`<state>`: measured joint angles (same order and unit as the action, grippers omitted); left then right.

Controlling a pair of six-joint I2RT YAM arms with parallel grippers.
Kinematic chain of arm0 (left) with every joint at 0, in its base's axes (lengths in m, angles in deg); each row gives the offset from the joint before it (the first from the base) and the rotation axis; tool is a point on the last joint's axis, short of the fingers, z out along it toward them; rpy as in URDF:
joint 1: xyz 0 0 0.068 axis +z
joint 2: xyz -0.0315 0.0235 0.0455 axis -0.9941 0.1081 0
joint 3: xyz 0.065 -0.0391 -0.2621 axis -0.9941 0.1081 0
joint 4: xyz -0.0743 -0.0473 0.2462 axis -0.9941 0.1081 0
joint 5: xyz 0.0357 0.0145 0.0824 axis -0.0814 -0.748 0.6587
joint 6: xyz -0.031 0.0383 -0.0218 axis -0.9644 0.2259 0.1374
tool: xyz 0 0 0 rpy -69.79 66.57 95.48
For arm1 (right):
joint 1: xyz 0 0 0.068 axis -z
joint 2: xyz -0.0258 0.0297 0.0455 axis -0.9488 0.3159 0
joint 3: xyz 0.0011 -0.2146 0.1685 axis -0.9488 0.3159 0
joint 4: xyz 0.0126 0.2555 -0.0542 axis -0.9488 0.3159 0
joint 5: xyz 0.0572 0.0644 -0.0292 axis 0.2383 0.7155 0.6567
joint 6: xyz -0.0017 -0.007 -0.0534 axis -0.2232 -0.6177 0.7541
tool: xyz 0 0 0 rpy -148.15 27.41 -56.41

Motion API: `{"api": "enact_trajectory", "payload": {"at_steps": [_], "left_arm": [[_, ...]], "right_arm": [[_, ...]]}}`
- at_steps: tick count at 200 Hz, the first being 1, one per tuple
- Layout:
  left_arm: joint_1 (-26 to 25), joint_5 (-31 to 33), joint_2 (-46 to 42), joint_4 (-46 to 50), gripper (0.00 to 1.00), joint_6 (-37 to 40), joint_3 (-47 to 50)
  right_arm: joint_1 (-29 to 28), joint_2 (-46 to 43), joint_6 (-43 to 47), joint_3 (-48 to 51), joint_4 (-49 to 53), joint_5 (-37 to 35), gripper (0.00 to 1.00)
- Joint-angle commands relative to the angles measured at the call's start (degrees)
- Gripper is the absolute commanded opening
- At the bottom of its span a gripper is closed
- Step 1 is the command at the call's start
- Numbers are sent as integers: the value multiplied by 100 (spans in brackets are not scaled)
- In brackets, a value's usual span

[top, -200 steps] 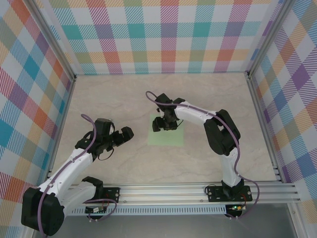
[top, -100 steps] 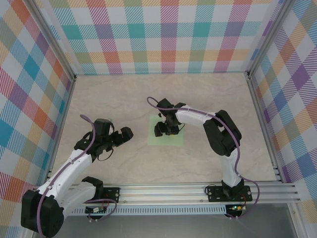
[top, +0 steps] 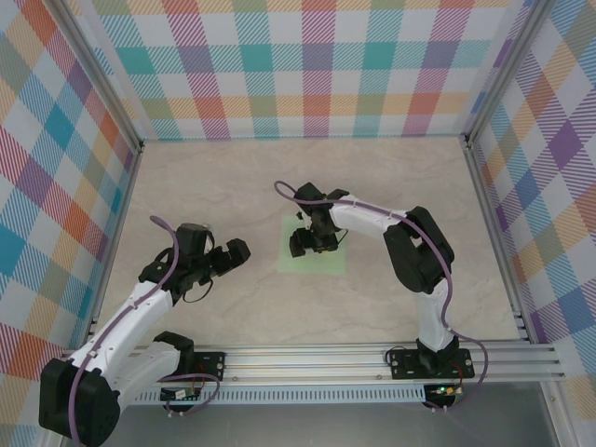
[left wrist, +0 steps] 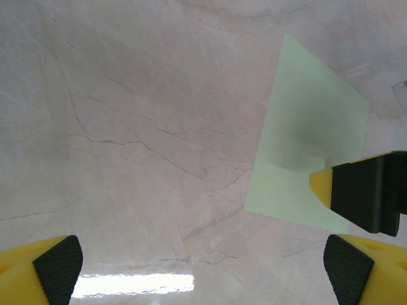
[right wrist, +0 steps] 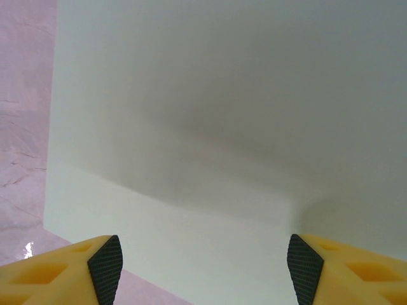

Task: Fold a paper plane with a square sheet of paper (pick it up from the middle)
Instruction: Move the square sheet of paper to the center of the table.

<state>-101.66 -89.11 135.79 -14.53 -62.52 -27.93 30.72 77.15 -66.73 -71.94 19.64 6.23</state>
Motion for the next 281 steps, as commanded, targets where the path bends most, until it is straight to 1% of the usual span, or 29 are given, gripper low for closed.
{"api": "enact_trajectory", "payload": {"at_steps": [1,39,89,139,179,199,222,241,255,259,266,281], "left_arm": [[-33,-126,-195,218,100,123,-172],[-33,-219,-391,244,100,164,-101],[-33,-382,-454,560,100,260,-260],[-33,-380,-746,596,100,171,-208],[-33,-454,-748,625,100,162,-251],[-33,-433,-817,691,100,219,-236],[-33,-383,-919,718,100,269,-165],[-33,-373,-947,715,100,307,-121],[-33,-349,-955,697,100,342,-103],[-33,-347,-962,700,100,355,-94],[-33,-325,-973,708,100,383,-78],[-33,-249,-1007,748,100,438,-67]], "right_arm": [[4,-272,-330,-343,373,132,73],[-10,-508,-903,-485,650,-40,76],[-106,-865,-1442,-684,1212,59,76],[-164,-865,-1403,-1011,1490,207,76],[-177,-741,-1300,-1263,1609,324,77],[-194,-686,-1252,-1421,1787,290,77],[-246,-799,-1280,-1306,1749,179,78],[-305,-988,-1258,-1115,1633,-85,81],[-356,-1270,-1305,-866,1479,-444,86],[-365,-1358,-1317,-779,1415,-523,92],[-376,-1550,-1330,-597,1272,-666,99],[-374,-1961,-1432,-161,988,-1013,100]]}}
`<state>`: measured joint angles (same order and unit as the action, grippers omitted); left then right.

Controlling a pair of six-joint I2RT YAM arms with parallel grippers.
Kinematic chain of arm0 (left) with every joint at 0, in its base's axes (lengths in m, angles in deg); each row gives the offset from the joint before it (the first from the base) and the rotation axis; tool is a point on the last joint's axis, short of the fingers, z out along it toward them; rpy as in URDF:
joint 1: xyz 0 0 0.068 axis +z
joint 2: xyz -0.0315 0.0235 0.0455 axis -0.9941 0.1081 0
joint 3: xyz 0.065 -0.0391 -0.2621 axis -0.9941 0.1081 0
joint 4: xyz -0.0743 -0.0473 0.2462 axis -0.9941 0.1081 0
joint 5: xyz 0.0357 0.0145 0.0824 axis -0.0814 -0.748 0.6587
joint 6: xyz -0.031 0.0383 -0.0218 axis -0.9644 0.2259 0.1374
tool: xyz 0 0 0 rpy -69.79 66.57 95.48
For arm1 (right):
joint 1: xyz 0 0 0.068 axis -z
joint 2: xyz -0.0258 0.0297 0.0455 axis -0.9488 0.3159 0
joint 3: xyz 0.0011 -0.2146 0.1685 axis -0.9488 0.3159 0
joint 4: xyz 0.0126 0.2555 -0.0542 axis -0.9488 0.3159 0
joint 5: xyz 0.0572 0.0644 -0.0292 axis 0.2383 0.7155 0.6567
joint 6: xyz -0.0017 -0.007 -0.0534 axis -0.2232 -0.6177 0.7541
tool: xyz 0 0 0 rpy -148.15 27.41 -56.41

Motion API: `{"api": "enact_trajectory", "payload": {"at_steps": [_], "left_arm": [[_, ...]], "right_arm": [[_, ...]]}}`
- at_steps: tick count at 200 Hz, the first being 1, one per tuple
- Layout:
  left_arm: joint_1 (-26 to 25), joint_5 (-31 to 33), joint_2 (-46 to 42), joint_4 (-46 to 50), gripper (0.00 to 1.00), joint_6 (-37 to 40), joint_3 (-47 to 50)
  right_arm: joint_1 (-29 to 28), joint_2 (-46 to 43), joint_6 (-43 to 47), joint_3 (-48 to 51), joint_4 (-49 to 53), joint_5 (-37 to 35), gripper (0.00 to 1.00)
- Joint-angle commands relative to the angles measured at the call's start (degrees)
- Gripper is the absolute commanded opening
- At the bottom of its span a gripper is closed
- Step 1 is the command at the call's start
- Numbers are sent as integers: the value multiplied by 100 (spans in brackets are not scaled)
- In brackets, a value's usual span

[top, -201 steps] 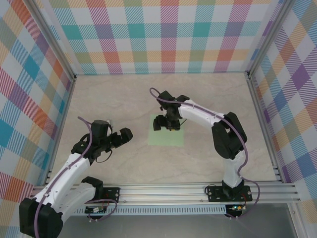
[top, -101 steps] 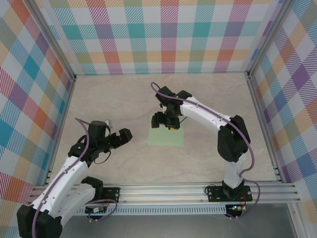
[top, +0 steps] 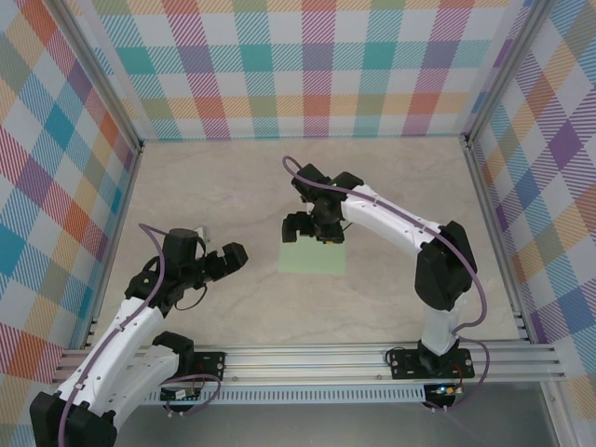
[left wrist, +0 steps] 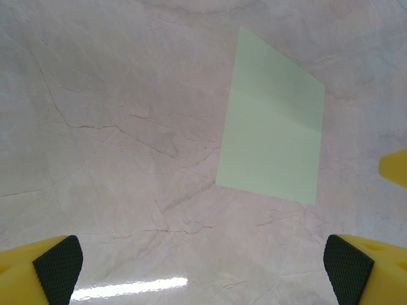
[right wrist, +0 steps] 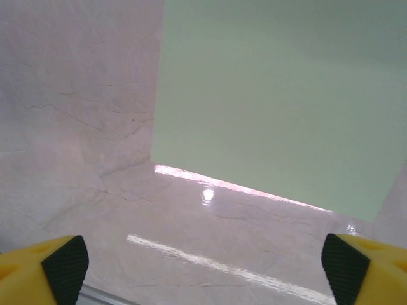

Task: Fold a paper plane with a square sheet of paper (pick it up from the middle)
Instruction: Move the square sheet of paper to the center of the table.

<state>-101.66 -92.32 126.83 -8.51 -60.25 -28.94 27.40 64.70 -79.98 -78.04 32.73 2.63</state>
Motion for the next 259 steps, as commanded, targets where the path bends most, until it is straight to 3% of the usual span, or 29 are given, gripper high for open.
{"api": "enact_trajectory", "payload": {"at_steps": [1,45,61,78,107,128,173,259], "left_arm": [[-33,76,-111,149,100,213,33],[-28,287,-146,-34,100,164,142],[-24,422,-147,-202,100,32,170],[-24,629,-151,-328,100,12,106],[-24,938,-202,-739,100,129,175],[-24,983,-129,-888,100,127,207],[-24,692,179,-677,100,531,25],[161,754,821,-488,100,3,-15]], "right_arm": [[-44,-746,-116,463,-339,-678,100],[-46,-1522,-272,1830,-1366,-1393,100],[54,-1333,-1094,1812,-509,-1770,100],[215,-981,-1149,1790,-235,-1317,100],[217,-979,-1313,2350,-1116,-729,100],[217,-788,-1291,2197,-1196,-621,99],[217,-473,-1291,1910,-1106,-539,94],[217,201,-775,1343,-1676,650,85]]}}
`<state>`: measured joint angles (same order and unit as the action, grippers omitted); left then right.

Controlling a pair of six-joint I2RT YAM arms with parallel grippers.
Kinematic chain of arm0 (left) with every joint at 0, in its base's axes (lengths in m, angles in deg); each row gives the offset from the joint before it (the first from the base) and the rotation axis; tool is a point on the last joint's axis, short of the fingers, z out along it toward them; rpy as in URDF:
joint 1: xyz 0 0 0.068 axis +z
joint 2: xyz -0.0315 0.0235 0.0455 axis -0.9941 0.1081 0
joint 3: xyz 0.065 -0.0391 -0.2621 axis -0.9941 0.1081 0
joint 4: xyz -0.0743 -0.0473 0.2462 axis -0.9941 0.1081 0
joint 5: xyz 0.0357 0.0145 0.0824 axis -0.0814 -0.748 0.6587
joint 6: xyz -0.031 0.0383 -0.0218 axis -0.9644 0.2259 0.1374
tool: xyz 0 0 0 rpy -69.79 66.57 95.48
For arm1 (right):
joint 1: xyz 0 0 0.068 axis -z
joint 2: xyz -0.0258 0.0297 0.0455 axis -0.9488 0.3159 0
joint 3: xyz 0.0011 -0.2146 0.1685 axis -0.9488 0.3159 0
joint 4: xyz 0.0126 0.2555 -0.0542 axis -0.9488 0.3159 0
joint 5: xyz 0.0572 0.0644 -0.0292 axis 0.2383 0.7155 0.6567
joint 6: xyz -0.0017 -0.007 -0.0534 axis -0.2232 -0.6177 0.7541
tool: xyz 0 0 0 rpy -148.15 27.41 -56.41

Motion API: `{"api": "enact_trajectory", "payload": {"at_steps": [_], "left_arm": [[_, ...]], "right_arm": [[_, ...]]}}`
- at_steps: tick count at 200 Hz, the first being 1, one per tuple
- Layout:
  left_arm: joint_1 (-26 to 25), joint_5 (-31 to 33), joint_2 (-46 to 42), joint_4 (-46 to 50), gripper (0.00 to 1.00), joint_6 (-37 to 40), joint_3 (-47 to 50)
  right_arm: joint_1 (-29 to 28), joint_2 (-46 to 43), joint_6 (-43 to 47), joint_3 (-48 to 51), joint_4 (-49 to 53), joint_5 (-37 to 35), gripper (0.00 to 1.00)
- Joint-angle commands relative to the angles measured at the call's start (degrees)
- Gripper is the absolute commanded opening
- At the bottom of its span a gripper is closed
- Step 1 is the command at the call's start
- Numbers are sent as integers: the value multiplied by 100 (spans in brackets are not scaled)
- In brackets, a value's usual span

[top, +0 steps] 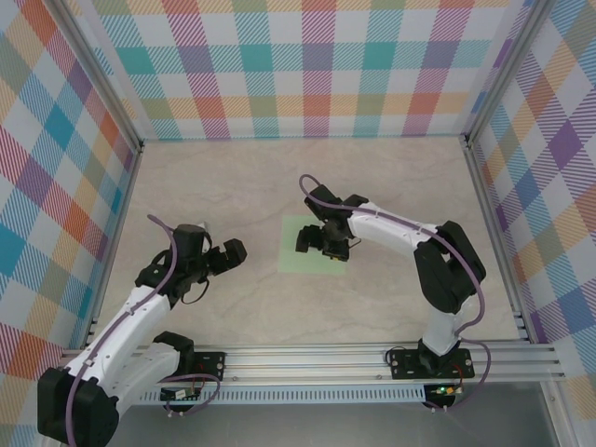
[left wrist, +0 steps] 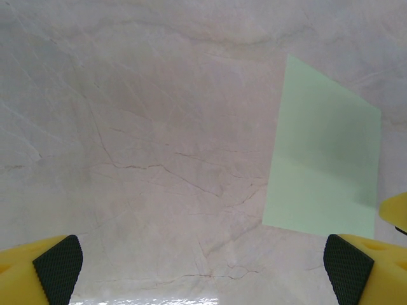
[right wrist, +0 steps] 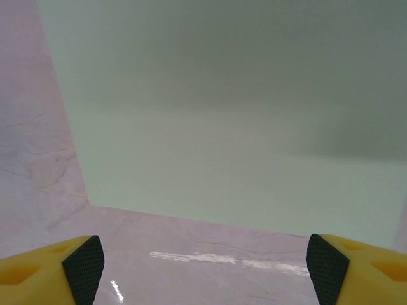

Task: Fold a paper plane with a square sheet of paper (pick it up from the middle)
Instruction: Move the square sheet of paper to the center of the table.

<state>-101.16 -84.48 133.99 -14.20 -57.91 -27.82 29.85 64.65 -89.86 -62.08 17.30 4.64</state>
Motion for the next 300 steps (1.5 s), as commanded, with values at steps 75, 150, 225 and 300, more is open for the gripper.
{"api": "enact_trajectory", "payload": {"at_steps": [75,150,225,300], "left_arm": [[128,-258,161,590,100,-508,-437],[128,-570,-286,995,100,-733,-379],[130,-633,-424,720,100,-1053,-61],[128,-709,131,570,100,-1007,-221]], "right_arm": [[-35,730,221,-533,-709,1212,81],[-54,784,399,-408,-633,1056,78],[-46,1259,501,-113,-899,1232,77],[147,1320,774,591,-866,1275,76]]}}
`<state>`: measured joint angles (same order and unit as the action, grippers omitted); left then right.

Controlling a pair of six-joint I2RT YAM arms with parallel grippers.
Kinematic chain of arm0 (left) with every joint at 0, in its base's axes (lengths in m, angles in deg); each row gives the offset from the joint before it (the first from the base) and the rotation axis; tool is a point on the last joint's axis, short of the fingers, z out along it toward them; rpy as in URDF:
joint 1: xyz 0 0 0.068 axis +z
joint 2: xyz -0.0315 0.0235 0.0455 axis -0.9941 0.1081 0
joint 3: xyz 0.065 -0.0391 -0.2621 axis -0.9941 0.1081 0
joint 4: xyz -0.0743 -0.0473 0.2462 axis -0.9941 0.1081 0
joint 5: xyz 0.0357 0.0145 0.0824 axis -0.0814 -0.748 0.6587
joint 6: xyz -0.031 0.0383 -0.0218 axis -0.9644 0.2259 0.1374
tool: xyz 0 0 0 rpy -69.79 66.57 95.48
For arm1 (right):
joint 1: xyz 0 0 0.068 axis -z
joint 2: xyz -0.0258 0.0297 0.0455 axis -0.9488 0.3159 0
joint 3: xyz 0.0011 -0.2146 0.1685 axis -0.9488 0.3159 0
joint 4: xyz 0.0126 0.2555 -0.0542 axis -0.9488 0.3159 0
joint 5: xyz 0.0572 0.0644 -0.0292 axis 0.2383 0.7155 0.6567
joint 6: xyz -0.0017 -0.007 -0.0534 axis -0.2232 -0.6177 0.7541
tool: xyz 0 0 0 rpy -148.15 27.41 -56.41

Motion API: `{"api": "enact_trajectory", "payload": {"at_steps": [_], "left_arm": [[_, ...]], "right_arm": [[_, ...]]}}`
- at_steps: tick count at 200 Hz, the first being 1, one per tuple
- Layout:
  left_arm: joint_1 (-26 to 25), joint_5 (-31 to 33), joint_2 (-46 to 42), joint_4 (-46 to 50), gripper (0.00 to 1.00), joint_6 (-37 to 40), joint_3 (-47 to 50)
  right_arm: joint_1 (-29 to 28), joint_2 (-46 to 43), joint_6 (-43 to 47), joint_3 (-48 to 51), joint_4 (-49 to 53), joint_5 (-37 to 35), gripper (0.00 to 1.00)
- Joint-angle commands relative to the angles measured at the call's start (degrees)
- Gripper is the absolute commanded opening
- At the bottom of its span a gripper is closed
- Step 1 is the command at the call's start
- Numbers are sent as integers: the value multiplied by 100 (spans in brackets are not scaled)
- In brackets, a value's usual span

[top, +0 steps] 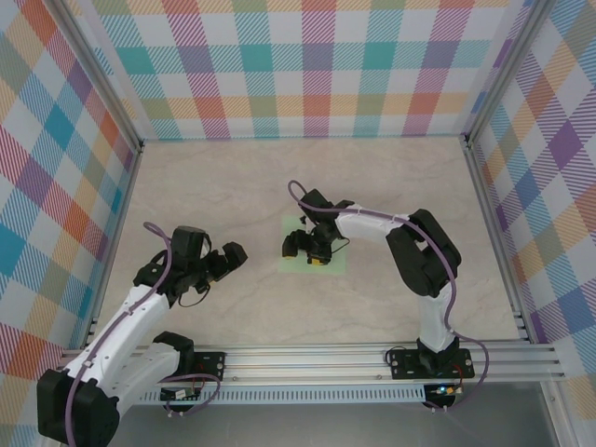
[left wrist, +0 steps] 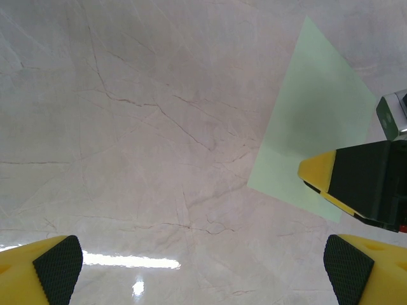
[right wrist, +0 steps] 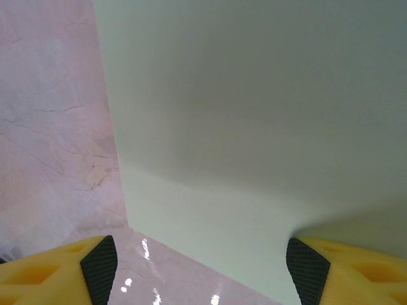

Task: Fold a paper plane with a square sheet of paper (pick it up from the middle)
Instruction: Move the square sheet of paper to the center of the table.

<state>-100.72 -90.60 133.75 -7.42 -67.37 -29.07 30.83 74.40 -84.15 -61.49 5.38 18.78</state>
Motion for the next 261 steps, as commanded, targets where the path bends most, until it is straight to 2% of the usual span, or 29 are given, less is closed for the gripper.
{"api": "enact_trajectory", "payload": {"at_steps": [1,81,120,142,261], "left_arm": [[84,-104,163,-112,100,-62,-100],[84,-239,448,-313,100,-24,-216],[76,-309,544,-350,100,37,-264],[67,-285,609,-280,100,113,-326],[-118,-124,778,-519,100,42,-520]], "right_arm": [[54,345,208,530,328,-139,76],[190,29,617,35,617,-176,76],[224,-64,610,-256,1088,-955,77],[287,-50,531,-314,1215,-1153,77],[296,-395,427,-227,1293,-980,78]]}}
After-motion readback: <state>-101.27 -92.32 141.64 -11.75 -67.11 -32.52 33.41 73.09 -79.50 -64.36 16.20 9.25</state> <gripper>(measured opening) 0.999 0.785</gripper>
